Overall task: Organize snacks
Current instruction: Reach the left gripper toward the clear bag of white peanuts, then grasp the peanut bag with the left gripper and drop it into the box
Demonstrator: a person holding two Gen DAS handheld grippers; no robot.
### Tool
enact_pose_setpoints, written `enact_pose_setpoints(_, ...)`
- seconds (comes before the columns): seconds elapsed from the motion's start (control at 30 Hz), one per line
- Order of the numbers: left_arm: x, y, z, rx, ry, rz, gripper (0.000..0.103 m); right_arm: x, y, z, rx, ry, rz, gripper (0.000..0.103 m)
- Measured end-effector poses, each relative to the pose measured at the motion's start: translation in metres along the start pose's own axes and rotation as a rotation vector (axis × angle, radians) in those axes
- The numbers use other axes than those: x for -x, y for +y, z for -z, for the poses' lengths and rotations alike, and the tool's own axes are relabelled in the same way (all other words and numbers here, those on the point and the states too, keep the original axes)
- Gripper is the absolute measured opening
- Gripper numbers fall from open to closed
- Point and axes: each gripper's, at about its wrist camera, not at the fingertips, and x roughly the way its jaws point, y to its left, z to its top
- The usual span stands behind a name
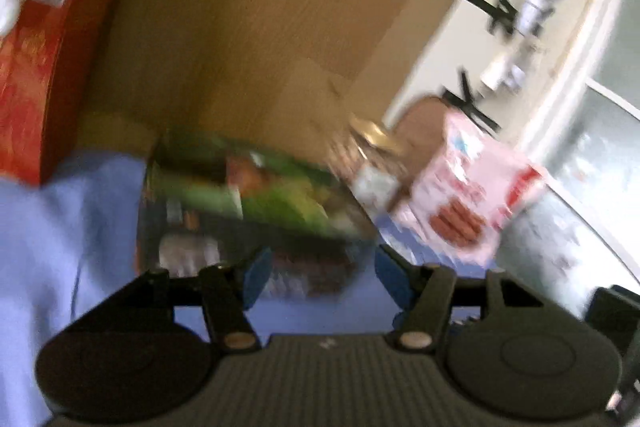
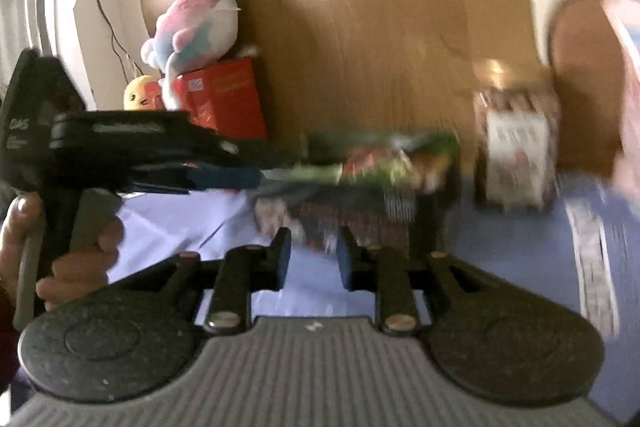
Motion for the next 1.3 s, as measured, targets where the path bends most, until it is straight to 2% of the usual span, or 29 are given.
enact_pose_setpoints(0.07, 0.013, -0.007, 0.025, -0.017, 0.044, 0.023, 0.058, 0.024, -0.009, 0.024, -0.076, 0.029, -0.002, 0.034)
enact_pose_setpoints(0.2, 0.033, -0.019, 0.079, -0.014, 0.143, 0.081, 0.058, 0.064, -0.02, 0.065, -0.197, 0.074, -0.007, 0.034)
enact_pose_setpoints(0.37, 0.039, -0.035, 0.117, -0.019, 0.231, 0.142, 0.058, 0.088, -0.005, 0.088, -0.189, 0.133, -0.068, 0.036)
enact_pose_setpoints(0.5, 0.041, -0.038, 0.133, -0.032, 0.293, 0.15, 0.058, 0.088, 0.012, 0.098, -0.18, 0.153, -0.106, 0.04)
enact_pose_setpoints(0.63, 0.052, -0.033, 0.141, -0.014, 0.275, 0.139, 0.058, 0.079, 0.025, 0.098, -0.161, 0.148, -0.11, 0.04)
enact_pose_setpoints(0.8, 0.076, 0.0, 0.137, 0.094, 0.212, 0.084, 0.058, 0.054, 0.045, 0.09, -0.094, 0.167, -0.147, 0.041)
enact_pose_setpoints(0.9, 0.087, 0.02, 0.134, 0.184, 0.18, 0.053, 0.058, 0.046, 0.06, 0.087, -0.031, 0.168, -0.17, 0.048)
enact_pose_setpoints(0.97, 0.093, 0.026, 0.133, 0.206, 0.164, 0.05, 0.058, 0.048, 0.07, 0.088, 0.031, 0.159, -0.163, 0.056)
enact_pose_setpoints(1.13, 0.089, 0.019, 0.136, 0.172, 0.199, 0.091, 0.058, 0.059, 0.08, 0.101, 0.141, 0.197, -0.138, 0.06)
enact_pose_setpoints(1.3, 0.075, -0.001, 0.143, 0.097, 0.222, 0.125, 0.056, 0.067, 0.089, 0.112, 0.237, 0.17, -0.098, 0.059)
